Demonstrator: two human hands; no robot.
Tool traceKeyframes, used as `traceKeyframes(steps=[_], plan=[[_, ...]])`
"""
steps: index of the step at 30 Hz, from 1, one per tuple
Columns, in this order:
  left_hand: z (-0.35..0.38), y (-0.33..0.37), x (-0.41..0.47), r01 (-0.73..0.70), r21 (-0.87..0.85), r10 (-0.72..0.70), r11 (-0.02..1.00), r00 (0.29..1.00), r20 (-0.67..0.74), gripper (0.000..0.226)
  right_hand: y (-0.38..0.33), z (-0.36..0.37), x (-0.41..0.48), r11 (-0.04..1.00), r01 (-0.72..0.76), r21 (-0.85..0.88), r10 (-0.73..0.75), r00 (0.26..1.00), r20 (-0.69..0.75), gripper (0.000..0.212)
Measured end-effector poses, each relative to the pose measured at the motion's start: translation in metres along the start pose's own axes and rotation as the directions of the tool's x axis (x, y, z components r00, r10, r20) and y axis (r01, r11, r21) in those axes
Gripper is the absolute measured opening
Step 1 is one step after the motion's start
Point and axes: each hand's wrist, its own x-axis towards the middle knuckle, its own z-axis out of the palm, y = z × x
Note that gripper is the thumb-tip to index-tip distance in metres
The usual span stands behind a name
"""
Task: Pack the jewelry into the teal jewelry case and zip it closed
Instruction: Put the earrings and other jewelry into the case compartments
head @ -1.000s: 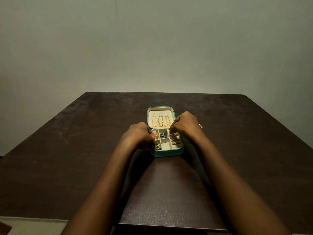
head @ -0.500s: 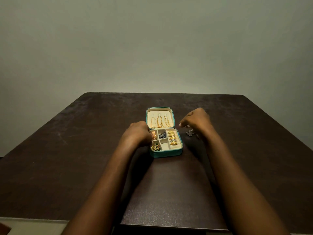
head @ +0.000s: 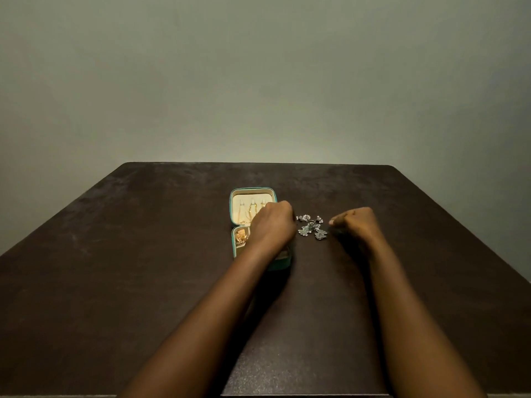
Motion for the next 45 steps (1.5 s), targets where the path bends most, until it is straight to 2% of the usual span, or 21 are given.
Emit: traceKeyframes(steps=[3,6,9,12,18,22,25,29,33,39,43,45], plan=[[0.005,0.007,0.009,-0.022,0.025,0.022,0.999,1.000,-0.002,0.024,-0.001,-0.005,-0.002,0.998,0.066,-0.007,-0.065,0.990,0.127,0.006],[0.010,0.010,0.019,-0.045,0.075,0.048,0.996,0.998,-0.037,0.025,-0.004,-0.012,-0.004,0.989,0.144,-0.032,-0.126,0.940,0.317,0.015],[0.015,0.010,0.025,-0.044,0.095,0.050,0.994,0.997,-0.054,0.024,-0.008,-0.015,-0.006,0.976,0.197,-0.090,-0.145,0.904,0.402,0.020],[0.019,0.008,0.027,-0.022,0.093,0.027,0.995,0.998,-0.058,0.022,-0.010,-0.012,-0.007,0.978,0.197,-0.075,-0.145,0.885,0.442,0.021],[0.024,0.006,0.026,0.022,0.082,-0.018,0.996,0.999,-0.049,0.021,-0.006,-0.008,0.002,0.942,0.281,-0.184,-0.181,0.886,0.426,0.016],[0.029,0.005,0.028,0.047,0.103,-0.046,0.994,0.999,-0.016,0.023,-0.009,-0.009,0.000,0.945,0.276,-0.178,-0.164,0.865,0.473,0.015],[0.030,0.007,0.027,0.053,0.153,-0.046,0.987,0.998,-0.045,0.022,-0.010,-0.007,-0.001,0.923,0.310,-0.228,-0.166,0.855,0.491,0.013],[0.032,0.009,0.029,0.053,0.202,-0.037,0.978,0.996,-0.079,0.021,-0.004,-0.004,0.005,0.918,0.318,-0.235,-0.198,0.884,0.423,0.005],[0.035,0.011,0.030,0.043,0.212,-0.034,0.976,0.998,-0.049,0.023,0.001,-0.008,0.013,0.937,0.287,-0.199,-0.219,0.927,0.304,0.021],[0.035,0.011,0.029,0.052,0.242,-0.046,0.969,0.998,-0.033,0.019,-0.004,-0.011,0.009,0.935,0.297,-0.193,-0.209,0.903,0.376,0.016],[0.035,0.012,0.028,0.045,0.258,-0.044,0.965,0.999,-0.010,0.022,-0.004,-0.009,0.006,0.887,0.334,-0.320,-0.196,0.898,0.394,0.010],[0.035,0.012,0.028,0.041,0.253,-0.040,0.967,0.999,-0.006,0.024,-0.005,-0.008,0.005,0.878,0.351,-0.327,-0.224,0.903,0.368,0.005]])
